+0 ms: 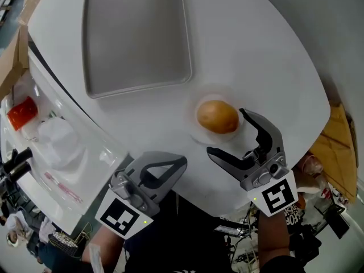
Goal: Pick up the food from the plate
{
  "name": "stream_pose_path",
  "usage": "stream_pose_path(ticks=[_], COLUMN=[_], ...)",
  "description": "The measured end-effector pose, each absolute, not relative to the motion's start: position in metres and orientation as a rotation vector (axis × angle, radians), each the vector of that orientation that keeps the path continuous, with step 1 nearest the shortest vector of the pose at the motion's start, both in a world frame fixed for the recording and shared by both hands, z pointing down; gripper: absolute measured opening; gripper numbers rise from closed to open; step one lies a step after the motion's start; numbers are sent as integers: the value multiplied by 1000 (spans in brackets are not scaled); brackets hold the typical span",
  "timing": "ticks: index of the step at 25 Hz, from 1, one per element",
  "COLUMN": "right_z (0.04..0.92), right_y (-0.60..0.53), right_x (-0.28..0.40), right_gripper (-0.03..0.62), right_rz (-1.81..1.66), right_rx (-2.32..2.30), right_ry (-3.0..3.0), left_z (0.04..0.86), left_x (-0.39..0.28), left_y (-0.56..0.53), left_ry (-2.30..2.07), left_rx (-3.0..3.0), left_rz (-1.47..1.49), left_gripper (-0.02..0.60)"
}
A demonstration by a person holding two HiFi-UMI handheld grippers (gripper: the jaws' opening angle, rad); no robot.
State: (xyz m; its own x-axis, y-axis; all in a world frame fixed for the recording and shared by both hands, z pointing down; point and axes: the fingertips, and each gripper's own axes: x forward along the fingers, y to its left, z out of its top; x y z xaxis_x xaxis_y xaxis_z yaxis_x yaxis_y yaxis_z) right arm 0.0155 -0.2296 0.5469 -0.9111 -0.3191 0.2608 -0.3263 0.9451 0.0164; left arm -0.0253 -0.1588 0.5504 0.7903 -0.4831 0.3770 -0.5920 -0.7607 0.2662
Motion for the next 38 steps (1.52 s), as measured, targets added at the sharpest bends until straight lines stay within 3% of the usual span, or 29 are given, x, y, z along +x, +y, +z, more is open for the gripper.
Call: stream_pose_path(ticks=[16,38], right_z=[608,614], right_y=[-237,-233], right_x=[4,5], right_gripper=[364,347], right_rz=[64,18], right_rx=[384,342], right_ry=[-2655,-2602], left_z=[580,577], left_x=[-22,-22], left_y=[-152,-142], left_ry=[-784,-786], left_rx=[2603,2620], left_rz=[452,435], left_gripper=[7,6])
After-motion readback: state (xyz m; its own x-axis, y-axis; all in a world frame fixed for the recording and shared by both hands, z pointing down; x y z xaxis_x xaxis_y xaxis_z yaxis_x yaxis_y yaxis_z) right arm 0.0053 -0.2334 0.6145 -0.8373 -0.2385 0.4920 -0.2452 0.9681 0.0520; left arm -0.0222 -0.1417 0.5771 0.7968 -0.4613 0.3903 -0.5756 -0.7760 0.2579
